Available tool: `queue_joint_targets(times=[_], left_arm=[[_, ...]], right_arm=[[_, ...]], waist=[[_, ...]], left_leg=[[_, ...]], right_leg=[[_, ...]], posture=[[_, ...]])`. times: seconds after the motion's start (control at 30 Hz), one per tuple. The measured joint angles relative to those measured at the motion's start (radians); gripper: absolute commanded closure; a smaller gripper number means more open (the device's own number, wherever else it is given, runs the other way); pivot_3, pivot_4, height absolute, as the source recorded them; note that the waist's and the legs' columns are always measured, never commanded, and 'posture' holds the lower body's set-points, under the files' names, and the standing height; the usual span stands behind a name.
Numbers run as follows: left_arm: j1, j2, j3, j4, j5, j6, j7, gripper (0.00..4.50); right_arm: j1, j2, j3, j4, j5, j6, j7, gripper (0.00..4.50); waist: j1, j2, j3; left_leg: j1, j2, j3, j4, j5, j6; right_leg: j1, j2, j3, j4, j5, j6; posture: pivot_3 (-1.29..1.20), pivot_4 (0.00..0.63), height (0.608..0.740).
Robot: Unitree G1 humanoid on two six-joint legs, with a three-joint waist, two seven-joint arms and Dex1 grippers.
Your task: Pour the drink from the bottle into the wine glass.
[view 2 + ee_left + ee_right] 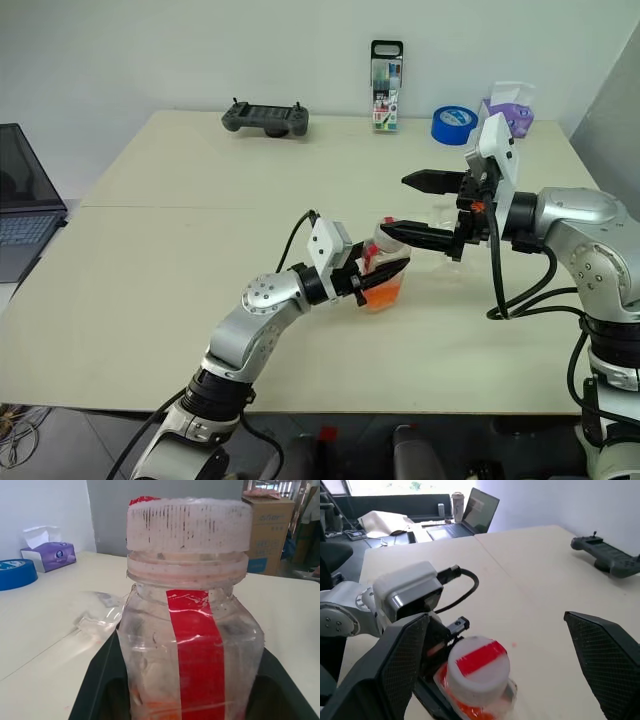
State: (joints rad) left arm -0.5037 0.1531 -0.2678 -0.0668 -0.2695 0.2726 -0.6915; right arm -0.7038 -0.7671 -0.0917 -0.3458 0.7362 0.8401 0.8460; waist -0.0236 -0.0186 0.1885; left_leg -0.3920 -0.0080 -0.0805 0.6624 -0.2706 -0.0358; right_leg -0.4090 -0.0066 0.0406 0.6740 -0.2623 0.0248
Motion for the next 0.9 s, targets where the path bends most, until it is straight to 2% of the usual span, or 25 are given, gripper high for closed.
queue_joint_targets(times=[0.23, 0.37, 0.5, 0.67, 0.9], left_arm=[[-0.009, -0.01, 0.003, 0.04, 0.003, -0.05, 0.0, 2.77], [-0.01, -0.03, 0.021, 0.052, 0.008, -0.11, 0.011, 2.77], [-0.011, -0.039, 0.037, 0.08, 0.012, -0.147, 0.012, 2.77], [-0.011, -0.062, 0.038, 0.116, 0.015, -0.173, 0.009, 2.78], [-0.011, -0.072, 0.038, 0.118, 0.018, -0.192, 0.005, 2.78]], right_arm=[[0.141, 0.146, -0.065, -0.29, 0.028, 0.175, -0.401, 0.0], [0.172, 0.29, -0.073, -0.431, 0.03, 0.292, -0.655, 0.0], [0.172, 0.422, -0.066, -0.491, -0.002, 0.361, -0.849, 0.0], [0.149, 0.515, 0.02, -0.49, -0.099, 0.391, -0.993, 0.0], [0.075, 0.566, 0.096, -0.455, -0.181, 0.401, -1.035, 0.0]], waist=[[0.0, 0.0, 0.0], [-0.002, 0.0, 0.0], [-0.003, 0.0, 0.0], [-0.004, 0.001, 0.0], [-0.006, 0.001, 0.0]], left_leg=[[0.0, 0.0, -0.001, 0.0, 0.0, 0.0], [0.001, 0.0, 0.0, 0.0, 0.0, -0.001], [0.001, 0.0, 0.0, 0.001, 0.001, -0.001], [0.001, 0.0, 0.001, 0.0, 0.001, -0.001], [0.001, 0.0, 0.0, 0.0, 0.001, -0.001]], right_leg=[[-0.001, 0.0, 0.001, 0.002, 0.0, 0.0], [-0.001, 0.0, 0.001, 0.003, 0.0, 0.0], [-0.001, 0.001, 0.001, 0.004, -0.002, 0.003], [-0.001, 0.002, 0.001, 0.004, -0.002, 0.003], [-0.001, 0.002, 0.0, 0.004, 0.0, 0.0]], posture=[[0.0, 0.15, 0.74], [0.0, 0.15, 0.74], [0.0, 0.15, 0.74], [0.0, 0.15, 0.74], [0.0, 0.15, 0.74]])
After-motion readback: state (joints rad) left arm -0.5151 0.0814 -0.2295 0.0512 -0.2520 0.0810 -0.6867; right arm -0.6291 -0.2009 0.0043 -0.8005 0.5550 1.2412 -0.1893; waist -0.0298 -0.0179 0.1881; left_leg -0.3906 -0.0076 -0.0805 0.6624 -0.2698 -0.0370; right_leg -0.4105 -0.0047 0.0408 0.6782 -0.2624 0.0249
